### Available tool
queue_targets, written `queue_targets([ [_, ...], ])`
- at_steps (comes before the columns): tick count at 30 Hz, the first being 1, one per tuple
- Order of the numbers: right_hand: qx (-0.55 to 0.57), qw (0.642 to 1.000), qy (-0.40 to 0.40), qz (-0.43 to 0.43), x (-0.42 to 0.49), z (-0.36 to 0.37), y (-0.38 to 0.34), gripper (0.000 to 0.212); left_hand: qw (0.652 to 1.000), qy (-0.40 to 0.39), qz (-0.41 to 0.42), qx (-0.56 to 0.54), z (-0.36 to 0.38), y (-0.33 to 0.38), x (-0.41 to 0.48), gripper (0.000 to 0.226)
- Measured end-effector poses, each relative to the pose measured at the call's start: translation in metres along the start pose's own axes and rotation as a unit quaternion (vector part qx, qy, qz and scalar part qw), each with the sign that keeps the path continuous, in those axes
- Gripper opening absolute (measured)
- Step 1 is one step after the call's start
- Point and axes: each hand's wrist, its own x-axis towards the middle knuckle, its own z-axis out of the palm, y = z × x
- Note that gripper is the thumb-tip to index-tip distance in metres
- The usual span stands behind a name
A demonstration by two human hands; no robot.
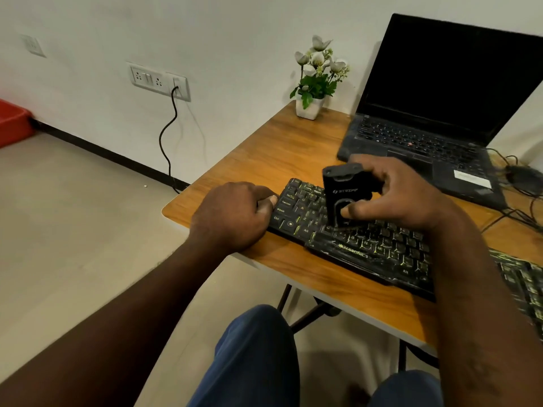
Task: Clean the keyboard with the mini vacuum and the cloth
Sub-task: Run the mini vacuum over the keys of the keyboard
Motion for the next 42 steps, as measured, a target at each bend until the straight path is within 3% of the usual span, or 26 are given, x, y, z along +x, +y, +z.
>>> queue_targets([
  [4, 0.005, 0.997, 0.071, -0.005, -0.001, -0.001, 0.004, 0.032, 1.0, 0.004, 0.006, 0.006, 0.001, 0.0, 0.0, 0.03],
  [8, 0.029, 0.999, 0.026, -0.007, 0.005, 0.014, -0.005, 0.032, 1.0, 0.003, 0.007, 0.002, 0.001, -0.001, 0.0, 0.036],
  [10, -0.009, 1.0, 0.007, -0.006, 0.007, 0.022, -0.008, 0.031, 1.0, 0.007, 0.003, 0.01, 0.001, -0.001, 0.0, 0.041],
  [14, -0.072, 0.994, 0.077, 0.009, 0.01, 0.024, -0.006, 0.04, 1.0, 0.002, 0.001, 0.011, 0.002, -0.001, 0.001, 0.04],
  [18, -0.021, 1.0, 0.004, -0.007, 0.009, 0.032, -0.012, 0.038, 1.0, 0.004, 0.003, 0.016, 0.003, -0.002, 0.001, 0.04],
  [22, -0.079, 0.994, 0.075, 0.004, 0.013, 0.032, -0.012, 0.042, 1.0, 0.005, 0.003, 0.019, 0.003, -0.003, 0.001, 0.038],
  [26, -0.031, 0.999, 0.009, -0.004, 0.01, 0.033, -0.014, 0.034, 1.0, 0.008, 0.005, 0.022, 0.004, -0.003, 0.001, 0.037],
  [30, -0.073, 0.995, 0.072, 0.0, 0.011, 0.03, -0.009, 0.035, 1.0, 0.004, 0.0, 0.016, 0.004, -0.003, 0.001, 0.039],
  [34, -0.006, 1.0, -0.009, -0.001, 0.007, 0.032, -0.015, 0.03, 1.0, -0.002, -0.003, 0.019, 0.006, -0.004, 0.002, 0.041],
  [39, -0.063, 0.996, 0.065, 0.008, 0.01, 0.03, -0.012, 0.032, 1.0, 0.0, 0.003, 0.02, 0.006, -0.005, 0.002, 0.041],
  [42, -0.023, 1.0, 0.014, 0.0, 0.008, 0.031, -0.013, 0.031, 1.0, -0.001, 0.0, 0.019, 0.005, -0.005, 0.001, 0.041],
])
